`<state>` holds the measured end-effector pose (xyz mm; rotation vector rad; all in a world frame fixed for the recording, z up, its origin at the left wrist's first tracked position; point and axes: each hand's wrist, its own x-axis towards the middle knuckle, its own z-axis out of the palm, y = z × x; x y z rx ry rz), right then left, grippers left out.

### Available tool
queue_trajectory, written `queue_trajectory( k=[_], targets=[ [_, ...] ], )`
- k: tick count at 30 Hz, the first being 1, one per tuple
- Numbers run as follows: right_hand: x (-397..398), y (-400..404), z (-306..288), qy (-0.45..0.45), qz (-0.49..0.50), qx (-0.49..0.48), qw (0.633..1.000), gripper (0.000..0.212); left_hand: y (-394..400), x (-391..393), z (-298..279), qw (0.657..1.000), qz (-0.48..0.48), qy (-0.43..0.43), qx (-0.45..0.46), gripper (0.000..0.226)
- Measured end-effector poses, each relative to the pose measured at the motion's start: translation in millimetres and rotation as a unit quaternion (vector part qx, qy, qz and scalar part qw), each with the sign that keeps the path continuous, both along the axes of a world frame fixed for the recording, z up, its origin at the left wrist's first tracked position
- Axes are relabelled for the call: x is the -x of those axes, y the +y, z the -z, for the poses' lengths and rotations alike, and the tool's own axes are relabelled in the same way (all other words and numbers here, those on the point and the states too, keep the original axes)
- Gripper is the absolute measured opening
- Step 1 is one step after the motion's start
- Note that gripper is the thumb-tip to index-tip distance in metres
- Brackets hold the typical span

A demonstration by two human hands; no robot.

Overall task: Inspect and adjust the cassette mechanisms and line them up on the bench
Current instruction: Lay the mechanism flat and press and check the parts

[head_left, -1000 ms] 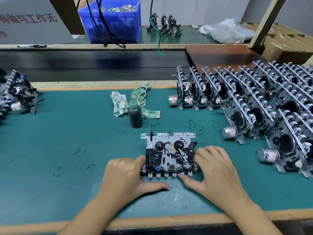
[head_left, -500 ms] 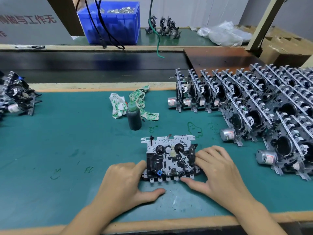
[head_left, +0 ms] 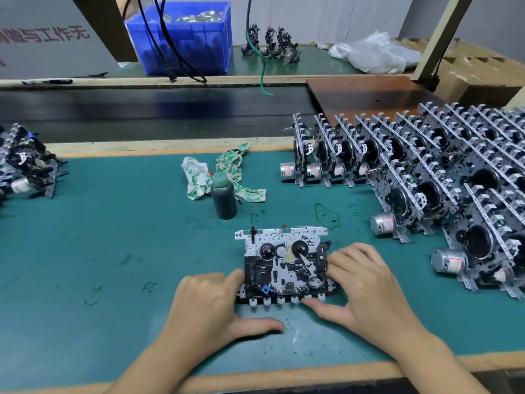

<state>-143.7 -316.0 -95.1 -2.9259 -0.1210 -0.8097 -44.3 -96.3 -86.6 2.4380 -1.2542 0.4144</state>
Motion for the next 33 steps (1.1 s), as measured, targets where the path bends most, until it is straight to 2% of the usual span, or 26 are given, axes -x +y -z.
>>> queue_trajectory(
  k=[8, 13, 15, 18, 21, 29, 33],
  targets=[
    [0, 0, -2, 0.005, -0.020, -0.034, 0.999, 0.055, -9, 4, 1, 0.996, -0.088, -0.007, 0.026, 0.065],
    [-1, 5, 0, -0.018, 0.005, -0.012, 1.000, 0.047, -1, -5, 0, 0.999, -0.015, 0.037, -0.002, 0.068],
    [0, 5, 1, -0.016, 0.018, 0.001, 1.000, 0.046, 2, -6, -3, 0.999, 0.010, 0.048, -0.008, 0.060],
    [0, 2, 1, -0.006, 0.024, 0.000, 1.000, 0.049, 3, -2, -1, 0.998, 0.029, 0.048, -0.003, 0.049],
    [1, 1, 2, -0.011, 0.032, -0.011, 0.999, 0.055, 4, 2, 2, 0.998, 0.053, 0.044, -0.008, 0.050],
    [3, 0, 0, 0.013, 0.005, -0.010, 1.000, 0.054, 4, 5, 1, 0.998, 0.020, 0.063, 0.000, 0.050],
    [3, 3, 0, 0.009, 0.006, -0.015, 1.000, 0.057, 4, 4, 0, 0.999, 0.006, 0.038, 0.013, 0.052]
  ],
)
